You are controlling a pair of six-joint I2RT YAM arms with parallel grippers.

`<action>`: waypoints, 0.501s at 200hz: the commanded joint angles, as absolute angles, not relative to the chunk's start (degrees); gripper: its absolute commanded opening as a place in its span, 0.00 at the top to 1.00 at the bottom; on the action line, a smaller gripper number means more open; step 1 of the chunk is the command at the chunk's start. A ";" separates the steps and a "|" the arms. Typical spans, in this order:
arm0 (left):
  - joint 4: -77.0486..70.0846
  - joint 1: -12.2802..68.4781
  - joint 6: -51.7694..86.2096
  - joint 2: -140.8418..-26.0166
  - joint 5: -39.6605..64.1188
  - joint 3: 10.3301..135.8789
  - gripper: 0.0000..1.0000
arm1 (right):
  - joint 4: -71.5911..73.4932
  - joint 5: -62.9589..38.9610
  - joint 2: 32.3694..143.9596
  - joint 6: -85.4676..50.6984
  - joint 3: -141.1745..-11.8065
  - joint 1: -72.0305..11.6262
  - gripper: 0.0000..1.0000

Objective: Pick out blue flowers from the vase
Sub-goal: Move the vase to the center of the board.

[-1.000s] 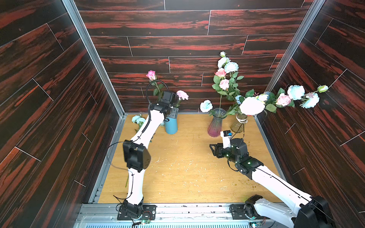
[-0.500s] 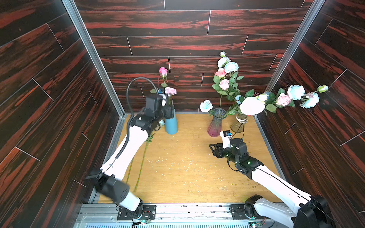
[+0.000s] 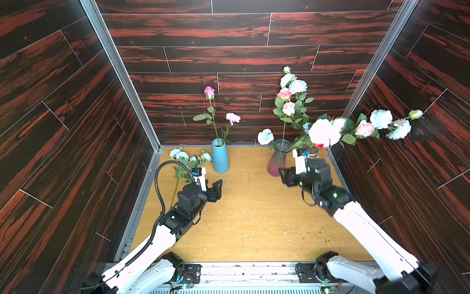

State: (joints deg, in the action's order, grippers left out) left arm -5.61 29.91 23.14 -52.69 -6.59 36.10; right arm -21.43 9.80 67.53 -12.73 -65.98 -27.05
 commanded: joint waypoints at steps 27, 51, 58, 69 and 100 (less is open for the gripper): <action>-10.81 30.23 23.47 -51.98 -5.87 37.23 0.26 | -35.71 11.41 79.27 -6.44 -79.37 -26.98 0.40; -10.71 30.23 22.81 -52.50 -5.63 37.19 0.27 | -39.52 13.79 85.39 -3.40 -86.47 -26.98 0.42; -10.79 30.19 22.82 -52.77 -5.63 37.25 0.27 | -40.30 14.92 86.92 -2.51 -87.97 -26.98 0.42; -10.85 30.23 22.67 -53.16 -5.55 37.28 0.27 | -41.11 16.26 88.96 -1.24 -90.30 -26.98 0.42; -11.24 30.23 22.50 -54.99 -5.10 37.62 0.27 | -41.30 18.36 93.41 0.99 -94.92 -26.56 0.42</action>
State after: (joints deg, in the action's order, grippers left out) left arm -9.58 30.02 23.38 -53.98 -5.74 36.34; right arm -38.39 15.40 90.63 -2.26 -90.78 -26.98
